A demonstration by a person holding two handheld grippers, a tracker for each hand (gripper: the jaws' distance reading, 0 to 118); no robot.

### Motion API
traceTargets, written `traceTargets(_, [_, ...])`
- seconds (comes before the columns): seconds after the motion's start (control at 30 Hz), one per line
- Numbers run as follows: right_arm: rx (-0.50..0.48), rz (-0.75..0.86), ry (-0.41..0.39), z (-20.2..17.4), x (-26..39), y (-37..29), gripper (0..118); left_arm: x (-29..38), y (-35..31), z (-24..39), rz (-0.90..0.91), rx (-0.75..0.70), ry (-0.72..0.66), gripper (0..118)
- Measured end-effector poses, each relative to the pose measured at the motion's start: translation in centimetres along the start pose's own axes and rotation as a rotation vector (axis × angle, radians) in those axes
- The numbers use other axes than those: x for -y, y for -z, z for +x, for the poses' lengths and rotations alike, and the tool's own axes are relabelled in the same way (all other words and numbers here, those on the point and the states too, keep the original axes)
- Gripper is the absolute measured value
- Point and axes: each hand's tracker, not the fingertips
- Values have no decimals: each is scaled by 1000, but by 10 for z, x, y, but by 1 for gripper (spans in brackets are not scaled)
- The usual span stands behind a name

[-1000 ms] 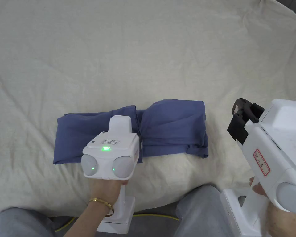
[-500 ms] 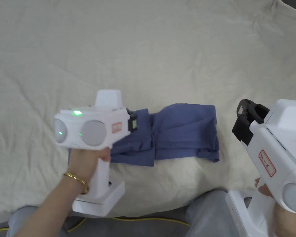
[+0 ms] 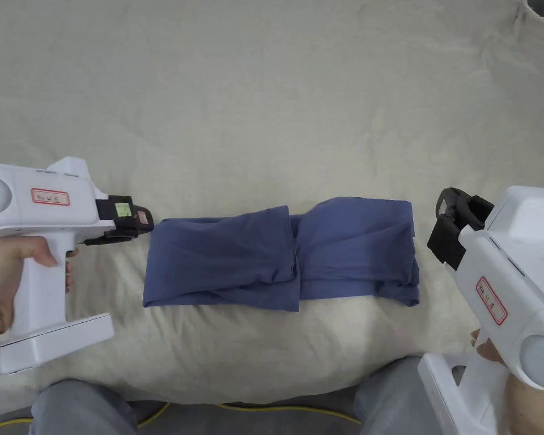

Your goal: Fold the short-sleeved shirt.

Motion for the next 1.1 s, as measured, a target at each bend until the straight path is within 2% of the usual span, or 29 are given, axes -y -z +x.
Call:
traceTargets(0.07, [1,-2,-2,-1,0,0,0,0,2,-12,-35,45,-38,64])
traceTargets(0.1, [2,-1,-4,-2,0,1,0,0,4,-17,-51,60,-59,81])
traceTargets(0.17, [5,-4,-12,-4,0,1,0,0,10,-22,-100,86,-69,85])
traceTargets(0.23, [9,-9,-22,-5,0,2,0,0,15,-25,-136,122,-63,104])
traceTargets(0.4, [22,-18,-33,-5,1,3,0,-2,30,-27,-215,156,-63,106])
traceTargets(0.6, [32,-33,-38,-6,4,4,0,4,48,-23,-263,208,-83,95])
traceTargets(0.7, [33,-38,-40,-7,5,4,0,7,53,-20,-260,217,-88,94])
traceTargets(0.77, [33,-38,-41,-7,5,4,0,6,52,-19,-248,215,-88,76])
traceTargets(0.8, [34,-39,-42,-7,6,4,0,6,51,-18,-240,199,-83,59])
traceTargets(0.83, [33,-40,-42,-7,6,4,0,6,52,-17,-235,167,-71,36])
traceTargets(0.87, [31,-43,-41,-7,6,5,0,8,51,-16,-229,117,-52,27])
traceTargets(0.97, [27,-44,-37,-8,8,5,0,12,47,-16,-218,137,-64,15])
traceTargets(1.1, [19,-44,-35,-9,8,6,0,13,39,3,-194,97,-33,9])
